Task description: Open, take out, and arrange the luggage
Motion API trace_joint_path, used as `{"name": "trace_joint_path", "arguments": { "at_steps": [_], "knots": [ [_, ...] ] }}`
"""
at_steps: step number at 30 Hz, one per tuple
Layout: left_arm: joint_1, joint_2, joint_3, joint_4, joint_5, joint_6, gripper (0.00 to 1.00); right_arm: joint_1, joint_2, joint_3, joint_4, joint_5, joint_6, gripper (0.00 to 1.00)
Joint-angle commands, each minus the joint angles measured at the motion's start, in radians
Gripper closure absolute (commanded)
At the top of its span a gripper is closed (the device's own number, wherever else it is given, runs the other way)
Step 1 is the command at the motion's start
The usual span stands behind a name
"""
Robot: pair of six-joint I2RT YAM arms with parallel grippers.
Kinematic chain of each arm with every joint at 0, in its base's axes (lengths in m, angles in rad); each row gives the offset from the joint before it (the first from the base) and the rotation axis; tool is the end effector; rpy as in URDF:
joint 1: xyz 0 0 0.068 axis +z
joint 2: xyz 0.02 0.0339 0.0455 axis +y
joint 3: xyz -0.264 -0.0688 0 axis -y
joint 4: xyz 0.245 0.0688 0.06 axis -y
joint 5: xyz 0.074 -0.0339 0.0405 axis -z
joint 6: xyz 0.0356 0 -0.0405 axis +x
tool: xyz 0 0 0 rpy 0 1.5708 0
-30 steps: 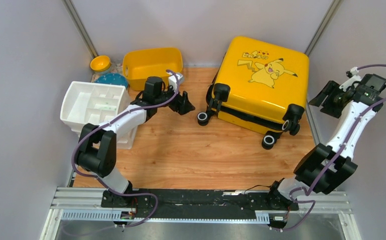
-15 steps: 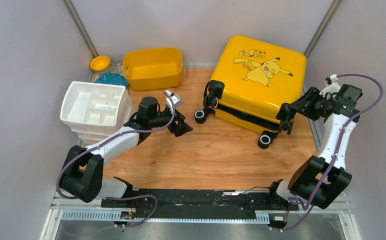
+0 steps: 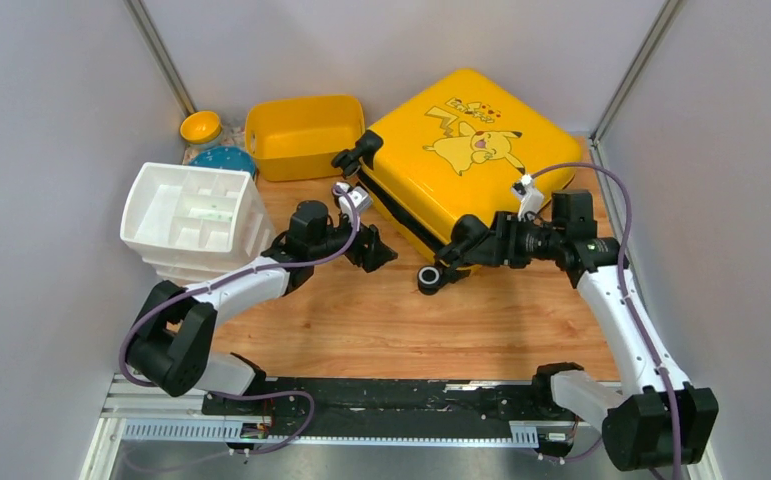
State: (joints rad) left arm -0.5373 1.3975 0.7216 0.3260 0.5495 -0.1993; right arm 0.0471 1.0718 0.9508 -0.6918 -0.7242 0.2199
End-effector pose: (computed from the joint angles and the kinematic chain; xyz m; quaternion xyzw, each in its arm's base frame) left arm 0.2492 -0.1701 0.2313 0.2860 0.7513 -0.4060 0.4347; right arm 0.2120 0.0336 0.3022 -0.0556 0.8769 0.3722 0.2991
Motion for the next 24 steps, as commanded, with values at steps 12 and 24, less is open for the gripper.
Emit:
{"name": "trace_joint_path", "arguments": {
  "at_steps": [12, 24],
  "knots": [
    [-0.170, 0.033, 0.001, -0.099, -0.129, 0.187, 0.13, -0.536, 0.187, 0.384, -0.192, -0.043, -0.228, 0.30],
    [-0.274, 0.287, 0.049, 0.209, -0.178, 0.256, 0.12, -0.650, 0.487, 0.600, -0.117, 0.189, -0.174, 0.34]
  ]
}}
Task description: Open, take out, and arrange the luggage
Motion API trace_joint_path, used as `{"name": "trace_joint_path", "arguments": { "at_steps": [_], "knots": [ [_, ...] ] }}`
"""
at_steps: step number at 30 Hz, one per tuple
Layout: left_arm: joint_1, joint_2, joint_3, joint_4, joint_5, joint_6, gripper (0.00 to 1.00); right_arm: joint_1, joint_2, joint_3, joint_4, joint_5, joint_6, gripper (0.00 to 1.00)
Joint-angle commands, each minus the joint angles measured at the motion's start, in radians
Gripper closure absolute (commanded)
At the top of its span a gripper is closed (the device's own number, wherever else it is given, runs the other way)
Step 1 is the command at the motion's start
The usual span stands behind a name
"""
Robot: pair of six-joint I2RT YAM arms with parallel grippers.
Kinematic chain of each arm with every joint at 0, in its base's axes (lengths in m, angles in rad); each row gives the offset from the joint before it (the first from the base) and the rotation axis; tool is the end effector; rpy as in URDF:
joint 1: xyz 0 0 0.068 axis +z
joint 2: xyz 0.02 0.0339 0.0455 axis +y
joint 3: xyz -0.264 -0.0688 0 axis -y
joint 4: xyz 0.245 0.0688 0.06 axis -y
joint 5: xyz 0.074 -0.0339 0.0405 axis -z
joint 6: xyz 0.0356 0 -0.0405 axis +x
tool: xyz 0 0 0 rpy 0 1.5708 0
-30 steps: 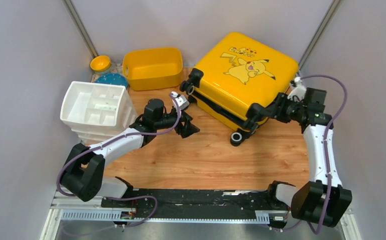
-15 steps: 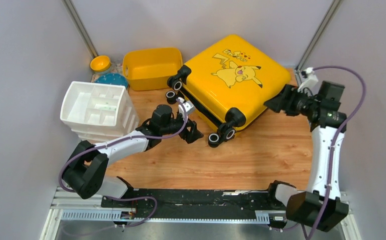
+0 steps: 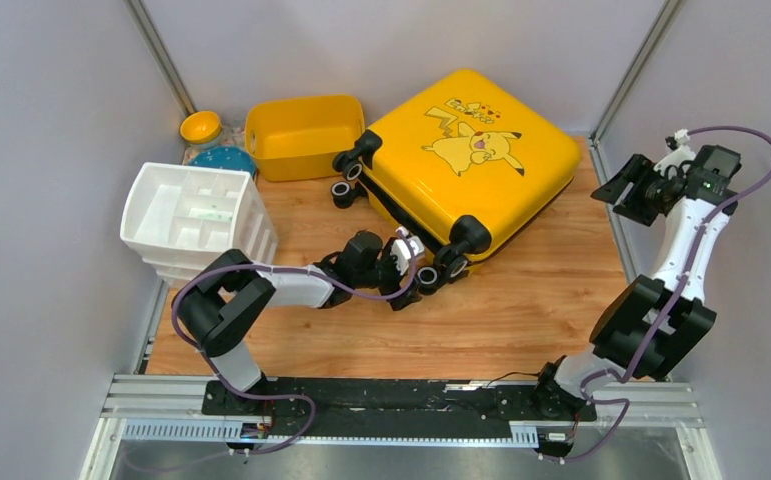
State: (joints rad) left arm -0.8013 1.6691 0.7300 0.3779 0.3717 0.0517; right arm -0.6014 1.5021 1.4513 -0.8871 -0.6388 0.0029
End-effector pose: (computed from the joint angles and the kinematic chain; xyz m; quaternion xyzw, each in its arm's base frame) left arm 0.2201 -0.2458 0.1569 0.4372 0.7462 -0.3245 0.3831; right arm 0.2679 -0.1581 0.3416 0.1752 0.8905 0.1980 0.3703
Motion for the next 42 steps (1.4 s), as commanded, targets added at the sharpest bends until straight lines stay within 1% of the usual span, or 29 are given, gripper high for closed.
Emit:
{"name": "trace_joint_path", "arguments": {
  "at_steps": [1, 2, 3, 4, 5, 6, 7, 8, 10, 11, 12, 13, 14, 15, 17, 18, 19, 23, 25, 28, 30, 31, 32, 34, 36, 37, 39, 41, 42],
  "knots": [
    [-0.010, 0.012, 0.034, 0.158, 0.007, 0.004, 0.12, -0.001, 0.075, 0.112, 0.127, 0.123, 0.081, 0.36],
    [-0.009, -0.014, 0.023, 0.161, 0.006, 0.004, 0.12, -0.003, 0.113, 0.127, 0.157, 0.137, 0.110, 0.40],
    [-0.009, -0.035, -0.010, 0.159, -0.004, 0.002, 0.12, -0.001, 0.131, 0.142, 0.190, 0.146, 0.136, 0.41],
    [-0.006, -0.057, -0.027, 0.144, -0.028, -0.018, 0.12, 0.002, 0.151, 0.147, 0.273, 0.149, 0.155, 0.44],
    [0.002, -0.106, -0.046, 0.133, -0.031, -0.035, 0.12, 0.008, 0.193, 0.153, 0.313, 0.166, 0.192, 0.48],
    [0.010, -0.132, -0.081, 0.122, -0.030, -0.047, 0.13, 0.015, 0.219, 0.173, 0.347, 0.188, 0.203, 0.51],
    [0.016, -0.156, -0.095, 0.093, -0.030, -0.090, 0.13, 0.035, 0.248, 0.190, 0.393, 0.204, 0.209, 0.53],
    [0.022, -0.207, -0.106, 0.069, -0.039, -0.105, 0.13, 0.044, 0.315, 0.213, 0.408, 0.218, 0.229, 0.55],
    [0.042, -0.248, -0.127, 0.015, -0.045, -0.136, 0.13, 0.066, 0.390, 0.306, 0.428, 0.205, 0.264, 0.55],
    [0.050, -0.284, -0.132, -0.002, -0.048, -0.144, 0.13, 0.074, 0.474, 0.349, 0.428, 0.194, 0.284, 0.55],
    [0.069, -0.295, -0.133, -0.020, -0.054, -0.151, 0.13, 0.080, 0.516, 0.388, 0.425, 0.183, 0.317, 0.55],
    [0.082, -0.305, -0.130, -0.063, -0.065, -0.168, 0.13, 0.095, 0.596, 0.471, 0.419, 0.156, 0.330, 0.53],
    [0.094, -0.321, -0.123, -0.086, -0.071, -0.177, 0.12, 0.103, 0.630, 0.506, 0.422, 0.139, 0.342, 0.49],
    [0.131, -0.327, -0.119, -0.105, -0.067, -0.187, 0.12, 0.112, 0.659, 0.532, 0.428, 0.131, 0.364, 0.48],
    [0.166, -0.336, -0.101, -0.161, -0.063, -0.216, 0.12, 0.143, 0.725, 0.563, 0.471, 0.096, 0.376, 0.45],
    [0.180, -0.336, -0.095, -0.184, -0.060, -0.223, 0.12, 0.152, 0.745, 0.570, 0.479, 0.087, 0.408, 0.44],
    [0.203, -0.338, -0.087, -0.223, -0.056, -0.225, 0.12, 0.169, 0.791, 0.592, 0.503, 0.041, 0.423, 0.44],
    [0.226, -0.324, -0.037, -0.316, -0.069, -0.219, 0.12, 0.221, 0.901, 0.682, 0.510, 0.004, 0.419, 0.44],
    [0.237, -0.301, -0.017, -0.368, -0.109, -0.231, 0.12, 0.250, 0.950, 0.699, 0.549, -0.019, 0.424, 0.44],
    [0.264, -0.257, 0.020, -0.396, -0.140, -0.257, 0.12, 0.285, 1.024, 0.731, 0.594, -0.087, 0.408, 0.44],
    [0.309, -0.232, 0.037, -0.354, -0.143, -0.289, 0.12, 0.298, 1.061, 0.748, 0.582, -0.171, 0.401, 0.49],
    [0.320, -0.203, 0.051, -0.349, -0.145, -0.299, 0.12, 0.310, 1.082, 0.742, 0.570, -0.267, 0.399, 0.51],
    [0.332, -0.186, 0.086, -0.346, -0.149, -0.300, 0.12, 0.314, 1.083, 0.726, 0.559, -0.304, 0.399, 0.57],
    [0.336, -0.155, 0.123, -0.336, -0.180, -0.306, 0.12, 0.336, 1.040, 0.615, 0.542, -0.384, 0.378, 0.62],
    [0.337, -0.112, 0.166, -0.304, -0.175, -0.308, 0.12, 0.353, 0.986, 0.526, 0.484, -0.407, 0.261, 0.66],
    [0.338, -0.083, 0.178, -0.292, -0.172, -0.306, 0.12, 0.367, 0.927, 0.435, 0.459, -0.415, 0.211, 0.66],
    [0.337, -0.054, 0.222, -0.272, -0.166, -0.315, 0.13, 0.373, 0.877, 0.356, 0.389, -0.430, 0.125, 0.68],
    [0.335, -0.003, 0.268, -0.267, -0.151, -0.317, 0.13, 0.371, 0.818, 0.273, 0.334, -0.435, 0.076, 0.70],
    [0.333, 0.012, 0.284, -0.269, -0.133, -0.313, 0.14, 0.365, 0.776, 0.252, 0.268, -0.421, 0.010, 0.70]
  ]
}}
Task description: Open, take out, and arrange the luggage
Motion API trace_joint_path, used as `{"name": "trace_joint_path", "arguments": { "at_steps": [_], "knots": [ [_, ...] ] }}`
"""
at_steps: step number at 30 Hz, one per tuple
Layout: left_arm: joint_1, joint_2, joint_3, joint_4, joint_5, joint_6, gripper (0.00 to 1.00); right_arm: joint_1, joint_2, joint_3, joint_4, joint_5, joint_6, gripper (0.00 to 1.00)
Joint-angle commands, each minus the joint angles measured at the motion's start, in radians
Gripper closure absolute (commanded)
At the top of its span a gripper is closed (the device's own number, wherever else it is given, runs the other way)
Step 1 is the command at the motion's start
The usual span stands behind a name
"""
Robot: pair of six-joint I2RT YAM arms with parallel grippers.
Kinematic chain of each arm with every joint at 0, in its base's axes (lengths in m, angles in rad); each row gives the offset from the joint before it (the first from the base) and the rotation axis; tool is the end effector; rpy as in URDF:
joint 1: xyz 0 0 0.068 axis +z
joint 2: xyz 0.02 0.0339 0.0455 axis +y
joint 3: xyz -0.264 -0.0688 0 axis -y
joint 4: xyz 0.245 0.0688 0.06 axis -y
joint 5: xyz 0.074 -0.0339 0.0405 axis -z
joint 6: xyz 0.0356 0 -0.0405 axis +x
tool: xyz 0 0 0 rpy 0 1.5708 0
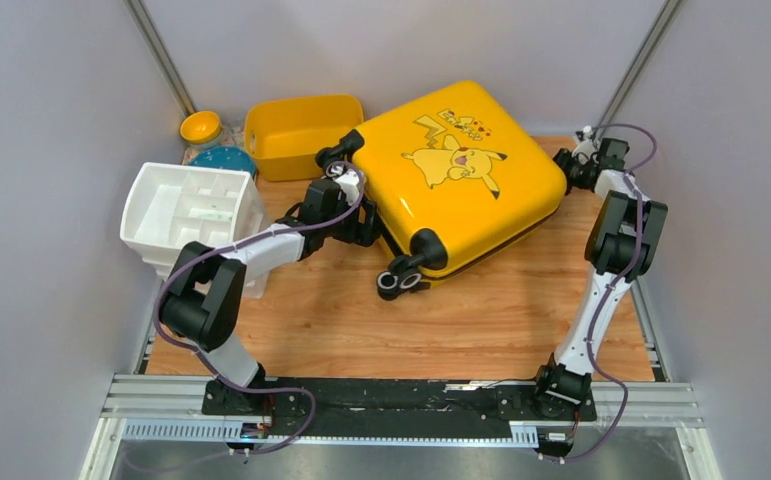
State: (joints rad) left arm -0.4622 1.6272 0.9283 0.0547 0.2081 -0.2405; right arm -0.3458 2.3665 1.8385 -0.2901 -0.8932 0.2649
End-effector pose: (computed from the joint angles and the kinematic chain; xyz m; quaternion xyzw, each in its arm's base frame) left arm 0.3083 -0.1618 0.2000 0.1446 0.8792 -0.2402 0.3854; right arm 0.4951 -0.1489 0.1563 0.1008 0.8477 0.3879 0.3475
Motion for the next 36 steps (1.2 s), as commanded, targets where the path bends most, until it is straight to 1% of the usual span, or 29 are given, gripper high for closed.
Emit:
{"name": "trace_joint_path", "arguments": {
  "at_steps": [1, 3, 4, 5, 6, 8, 9, 11, 13, 16, 17, 19, 23, 25, 28, 31, 33, 36],
  "knots": [
    [-0.016, 0.080, 0.099, 0.057, 0.046, -0.014, 0.14, 0.104, -0.113, -0.198, -0.348, -0.164, -0.262, 0.71],
    [-0.035, 0.102, 0.128, 0.071, 0.108, 0.032, 0.14, 0.081, -0.200, -0.269, -0.366, -0.141, -0.312, 0.71],
    [-0.061, 0.121, 0.148, 0.076, 0.117, 0.055, 0.14, 0.070, -0.232, -0.315, -0.366, -0.135, -0.323, 0.71],
    [-0.070, 0.134, 0.159, 0.077, 0.129, 0.072, 0.14, 0.061, -0.266, -0.385, -0.371, -0.121, -0.335, 0.71],
    [-0.076, 0.149, 0.171, 0.089, 0.166, 0.087, 0.14, 0.038, -0.332, -0.427, -0.380, -0.103, -0.346, 0.71],
    [-0.089, 0.192, 0.210, 0.106, 0.171, 0.087, 0.14, 0.012, -0.393, -0.522, -0.396, -0.084, -0.386, 0.71],
    [-0.090, 0.212, 0.225, 0.125, 0.195, 0.101, 0.15, -0.019, -0.444, -0.547, -0.412, -0.069, -0.398, 0.70],
    [-0.090, 0.269, 0.285, 0.134, 0.241, 0.136, 0.16, -0.047, -0.481, -0.608, -0.434, -0.050, -0.441, 0.70],
    [-0.090, 0.325, 0.338, 0.145, 0.273, 0.167, 0.16, -0.073, -0.523, -0.634, -0.468, -0.029, -0.489, 0.70],
    [-0.086, 0.393, 0.409, 0.145, 0.329, 0.228, 0.15, -0.078, -0.565, -0.671, -0.506, -0.010, -0.530, 0.69],
    [-0.084, 0.410, 0.428, 0.152, 0.394, 0.254, 0.15, -0.078, -0.579, -0.682, -0.506, -0.010, -0.542, 0.69],
    [-0.082, 0.457, 0.495, 0.142, 0.454, 0.285, 0.15, -0.079, -0.616, -0.717, -0.508, -0.004, -0.549, 0.69],
    [-0.078, 0.479, 0.538, 0.134, 0.528, 0.267, 0.14, -0.079, -0.679, -0.771, -0.527, 0.007, -0.567, 0.68],
    [-0.078, 0.479, 0.553, 0.134, 0.531, 0.264, 0.14, -0.085, -0.722, -0.812, -0.529, 0.013, -0.561, 0.68],
    [-0.069, 0.482, 0.590, 0.094, 0.521, 0.261, 0.13, -0.093, -0.753, -0.828, -0.529, 0.043, -0.552, 0.67],
    [-0.050, 0.459, 0.595, 0.065, 0.508, 0.247, 0.13, -0.137, -0.750, -0.791, -0.532, 0.051, -0.538, 0.65],
    [-0.036, 0.445, 0.592, 0.034, 0.507, 0.245, 0.12, -0.166, -0.750, -0.753, -0.564, 0.060, -0.558, 0.65],
    [-0.007, 0.395, 0.590, -0.032, 0.475, 0.250, 0.12, -0.208, -0.762, -0.705, -0.638, 0.072, -0.619, 0.59]
  ]
}}
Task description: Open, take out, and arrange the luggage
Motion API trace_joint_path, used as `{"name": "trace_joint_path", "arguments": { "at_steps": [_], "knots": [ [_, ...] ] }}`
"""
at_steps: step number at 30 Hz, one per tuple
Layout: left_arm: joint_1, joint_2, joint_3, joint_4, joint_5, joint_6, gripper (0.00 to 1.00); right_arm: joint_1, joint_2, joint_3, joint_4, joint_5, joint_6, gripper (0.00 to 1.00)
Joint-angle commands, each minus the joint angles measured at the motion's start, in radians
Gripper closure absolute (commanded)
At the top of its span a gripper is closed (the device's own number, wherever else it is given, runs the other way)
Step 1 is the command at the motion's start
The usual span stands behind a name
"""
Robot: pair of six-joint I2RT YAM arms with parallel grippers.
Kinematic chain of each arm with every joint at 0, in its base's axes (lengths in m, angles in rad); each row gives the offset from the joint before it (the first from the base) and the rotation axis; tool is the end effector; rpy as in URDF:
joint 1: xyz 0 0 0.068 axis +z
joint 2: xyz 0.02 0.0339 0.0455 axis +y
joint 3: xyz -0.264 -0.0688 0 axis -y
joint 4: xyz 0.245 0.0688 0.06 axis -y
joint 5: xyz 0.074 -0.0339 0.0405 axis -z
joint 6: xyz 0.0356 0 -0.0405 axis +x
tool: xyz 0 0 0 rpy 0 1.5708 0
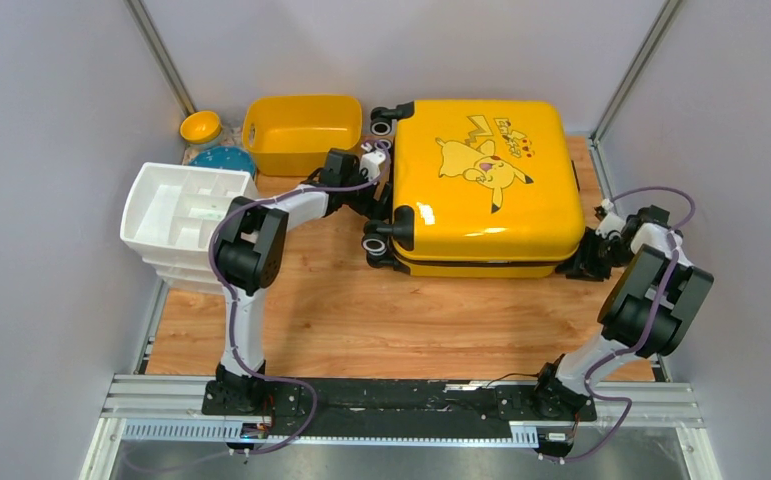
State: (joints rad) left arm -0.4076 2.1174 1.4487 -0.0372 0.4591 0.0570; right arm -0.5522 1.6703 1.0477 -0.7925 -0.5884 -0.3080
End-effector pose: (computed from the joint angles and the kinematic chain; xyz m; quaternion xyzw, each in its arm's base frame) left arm 0.4227 -0.1997 0.1655 0.2963 0.8384 -0.2746 0.3658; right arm 0.2626 -0.1386 0.1797 0.0938 0.9498 0.2317 0.1882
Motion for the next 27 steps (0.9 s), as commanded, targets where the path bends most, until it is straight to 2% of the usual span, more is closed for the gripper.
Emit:
{"name": "trace_joint_path", "arguments": {
  "at_steps": [1, 6, 11, 16, 17, 21, 25, 27],
  "knots": [
    [-0.056, -0.111, 0.059, 0.045, 0.216, -0.043, 0.12, -0.015, -0.070, 0.098, -0.151, -0.232, -0.081, 0.55],
    [-0.028, -0.212, -0.019, 0.010, 0.152, -0.011, 0.11, -0.103, -0.052, 0.240, -0.226, -0.200, -0.128, 0.42],
    [-0.022, -0.206, -0.013, 0.003, 0.110, 0.020, 0.12, -0.117, -0.056, 0.265, -0.249, -0.139, -0.178, 0.39],
    [-0.023, -0.070, 0.125, 0.033, 0.098, 0.003, 0.12, -0.130, -0.101, 0.239, -0.277, -0.134, -0.233, 0.41],
    [-0.025, -0.042, 0.159, 0.027, 0.130, 0.004, 0.12, -0.141, -0.116, 0.242, -0.318, -0.142, -0.262, 0.41],
    [-0.046, 0.094, 0.312, 0.031, 0.257, 0.023, 0.12, -0.210, -0.150, 0.267, -0.471, -0.181, -0.440, 0.42],
    [-0.083, 0.197, 0.433, 0.078, 0.311, 0.037, 0.11, -0.324, -0.182, 0.285, -0.683, -0.241, -0.698, 0.42],
    [-0.108, 0.252, 0.510, 0.088, 0.312, 0.021, 0.11, -0.357, -0.199, 0.273, -0.708, -0.220, -0.733, 0.42]
  ]
}}
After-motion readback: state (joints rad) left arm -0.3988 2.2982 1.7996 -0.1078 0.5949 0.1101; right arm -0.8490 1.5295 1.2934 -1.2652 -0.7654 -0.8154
